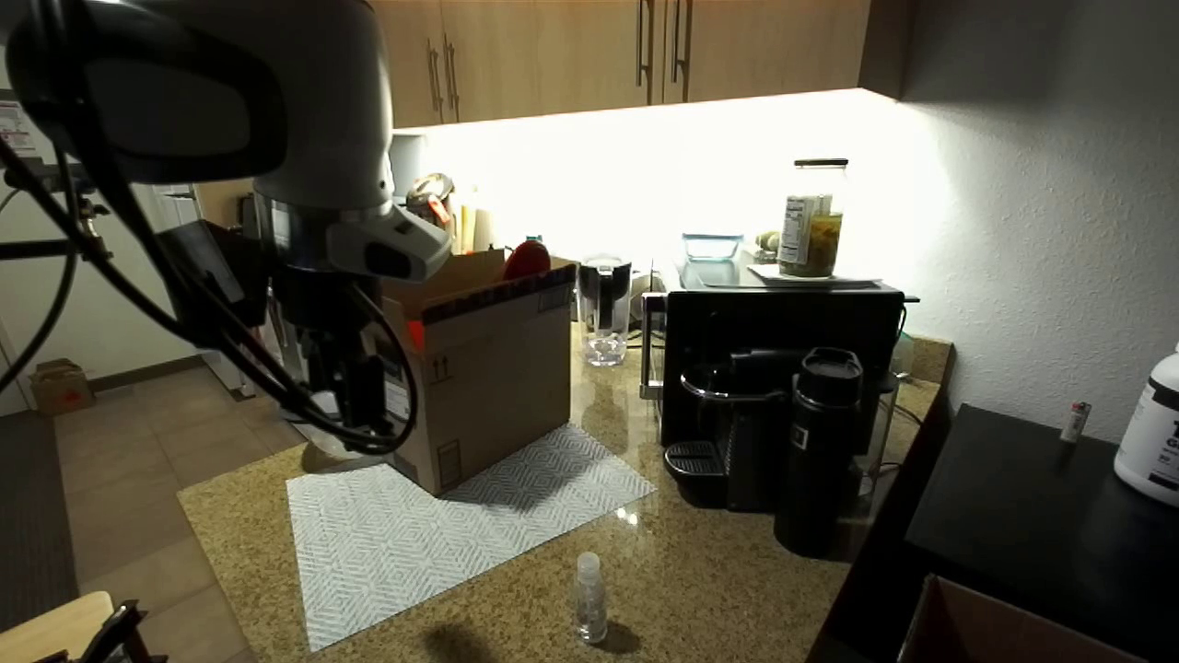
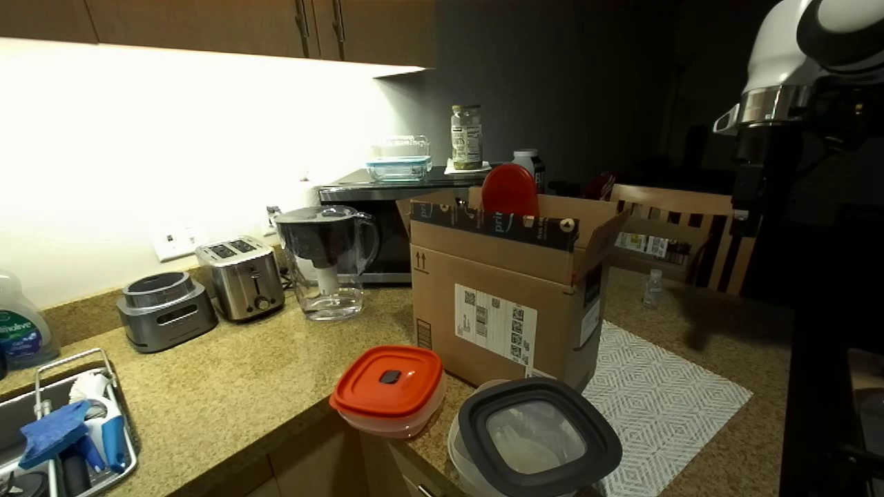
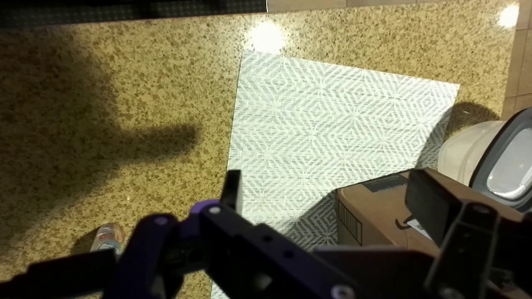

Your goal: Put the clear bottle in the brown box.

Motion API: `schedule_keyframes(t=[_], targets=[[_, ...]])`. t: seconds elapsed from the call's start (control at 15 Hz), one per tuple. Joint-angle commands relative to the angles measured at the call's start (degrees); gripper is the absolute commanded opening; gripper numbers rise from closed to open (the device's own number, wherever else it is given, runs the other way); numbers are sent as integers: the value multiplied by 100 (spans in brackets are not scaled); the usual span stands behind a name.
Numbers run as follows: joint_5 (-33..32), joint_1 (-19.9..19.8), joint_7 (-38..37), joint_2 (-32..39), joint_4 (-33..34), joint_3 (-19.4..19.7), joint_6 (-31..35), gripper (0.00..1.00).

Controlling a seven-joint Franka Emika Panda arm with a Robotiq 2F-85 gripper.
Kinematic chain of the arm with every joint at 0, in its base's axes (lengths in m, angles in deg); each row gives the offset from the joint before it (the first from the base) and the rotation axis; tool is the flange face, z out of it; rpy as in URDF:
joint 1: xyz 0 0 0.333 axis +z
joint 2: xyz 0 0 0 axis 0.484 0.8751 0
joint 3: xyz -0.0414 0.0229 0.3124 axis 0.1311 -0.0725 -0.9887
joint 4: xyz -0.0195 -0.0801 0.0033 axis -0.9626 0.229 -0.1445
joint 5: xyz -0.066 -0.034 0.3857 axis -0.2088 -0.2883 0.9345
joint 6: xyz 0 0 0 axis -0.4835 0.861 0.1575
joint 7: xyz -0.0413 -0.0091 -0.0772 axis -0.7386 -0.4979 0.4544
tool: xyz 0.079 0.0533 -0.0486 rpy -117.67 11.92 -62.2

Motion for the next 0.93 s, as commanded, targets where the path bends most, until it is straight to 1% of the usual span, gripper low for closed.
schedule_keyframes(t=[0.0,0.13,0.33,0.6,0.87], targets=[[81,-181,47,137,38,-166,38,100],[37,-204,58,343,114,-192,245,100],[-82,-229,82,754,233,-259,893,100],[-224,-278,-19,1571,593,-296,1647,100],[-301,-407,-127,2499,1150,-297,2084,100]])
